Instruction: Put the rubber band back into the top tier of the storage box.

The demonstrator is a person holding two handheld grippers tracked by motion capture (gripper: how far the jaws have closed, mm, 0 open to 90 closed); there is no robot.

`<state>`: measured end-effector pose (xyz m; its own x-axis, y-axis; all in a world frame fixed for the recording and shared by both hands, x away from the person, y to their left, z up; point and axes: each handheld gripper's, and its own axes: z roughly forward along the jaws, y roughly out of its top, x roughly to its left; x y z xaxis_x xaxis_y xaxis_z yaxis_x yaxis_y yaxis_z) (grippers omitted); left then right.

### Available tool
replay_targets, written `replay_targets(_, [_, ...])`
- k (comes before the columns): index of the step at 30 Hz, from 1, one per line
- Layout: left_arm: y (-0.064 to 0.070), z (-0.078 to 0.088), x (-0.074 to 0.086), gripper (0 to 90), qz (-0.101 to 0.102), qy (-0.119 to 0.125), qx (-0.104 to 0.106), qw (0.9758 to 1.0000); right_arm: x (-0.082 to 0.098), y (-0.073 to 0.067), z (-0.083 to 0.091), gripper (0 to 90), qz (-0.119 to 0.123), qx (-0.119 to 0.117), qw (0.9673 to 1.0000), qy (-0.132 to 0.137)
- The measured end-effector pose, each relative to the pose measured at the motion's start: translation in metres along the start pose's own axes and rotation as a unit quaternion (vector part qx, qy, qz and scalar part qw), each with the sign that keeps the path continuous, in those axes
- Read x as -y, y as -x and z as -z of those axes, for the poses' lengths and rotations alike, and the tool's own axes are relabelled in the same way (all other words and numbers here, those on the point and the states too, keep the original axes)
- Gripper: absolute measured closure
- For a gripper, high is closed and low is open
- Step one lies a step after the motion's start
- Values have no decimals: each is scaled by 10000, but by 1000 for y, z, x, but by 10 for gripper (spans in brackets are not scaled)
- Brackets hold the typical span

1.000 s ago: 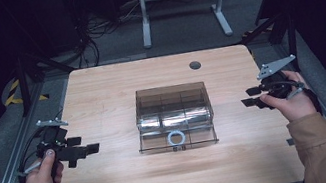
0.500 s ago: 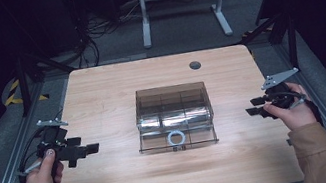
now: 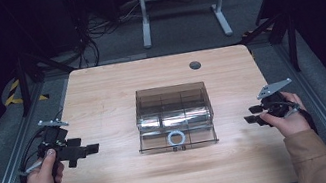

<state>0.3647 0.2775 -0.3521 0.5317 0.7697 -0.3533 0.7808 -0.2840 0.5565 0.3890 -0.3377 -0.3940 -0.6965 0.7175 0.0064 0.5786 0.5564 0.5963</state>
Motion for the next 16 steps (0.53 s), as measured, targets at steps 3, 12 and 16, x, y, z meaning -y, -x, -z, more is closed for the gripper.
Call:
replay_targets(3, [1, -3, -1, 162, 3, -32, -1, 10000, 5, 1, -7, 543, -65, -51, 9999, -130])
replay_targets(12, [2, -7, -3, 162, -56, -91, 16, 9999, 16, 2, -26, 539, -130, -163, 9990, -406])
replay_targets(16, [2, -7, -3, 162, -40, -79, 14, 10000, 17, 2, -25, 532, -95, -151, 9994, -312])
